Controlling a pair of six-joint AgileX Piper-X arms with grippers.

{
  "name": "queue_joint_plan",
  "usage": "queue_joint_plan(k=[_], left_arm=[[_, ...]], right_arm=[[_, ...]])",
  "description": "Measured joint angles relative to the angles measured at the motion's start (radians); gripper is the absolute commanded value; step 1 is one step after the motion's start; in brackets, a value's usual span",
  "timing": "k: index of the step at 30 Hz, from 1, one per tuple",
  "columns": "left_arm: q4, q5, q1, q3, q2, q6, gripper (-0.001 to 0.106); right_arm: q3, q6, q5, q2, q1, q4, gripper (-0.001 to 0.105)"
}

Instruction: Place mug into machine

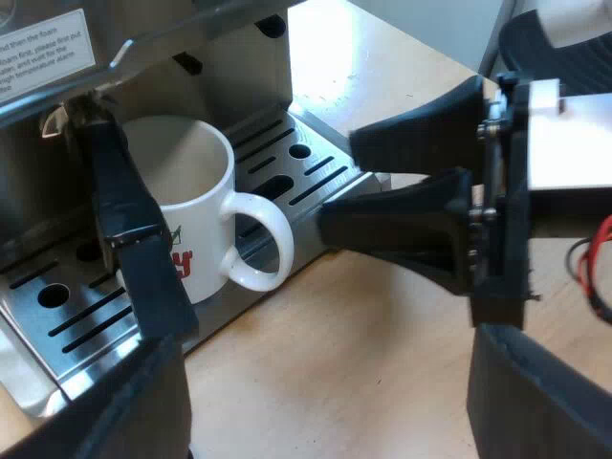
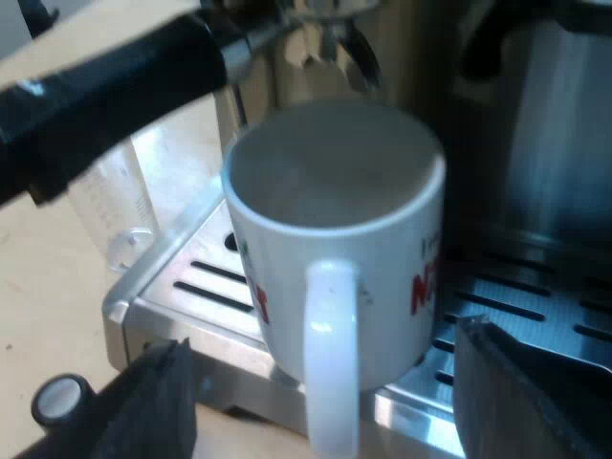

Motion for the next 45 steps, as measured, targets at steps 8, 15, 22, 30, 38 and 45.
queue_joint_plan(k=[8,15,22,30,38,45], left_arm=[[0.0,0.0,0.0,0.0,0.0,0.0,0.063],[0.0,0.0,0.0,0.0,0.0,0.0,0.063],[0.0,0.0,0.0,0.0,0.0,0.0,0.063],[0.0,0.0,0.0,0.0,0.0,0.0,0.063],[0.0,0.0,0.0,0.0,0.0,0.0,0.063],[0.0,0.0,0.0,0.0,0.0,0.0,0.063]], right_arm=[[0.0,0.0,0.0,0.047,0.0,-0.047,0.059],[0.0,-0.002,0.002,0.047,0.0,-0.047,0.059],[0.0,-0.016,0.005,0.065,0.0,-0.059,0.059],[0.0,-0.062,0.008,0.167,0.0,-0.194,0.059],[0.0,-0.068,0.01,0.223,-0.002,-0.282,0.059],[-0.008,-0.074,0.023,0.302,-0.049,-0.364,0.058]])
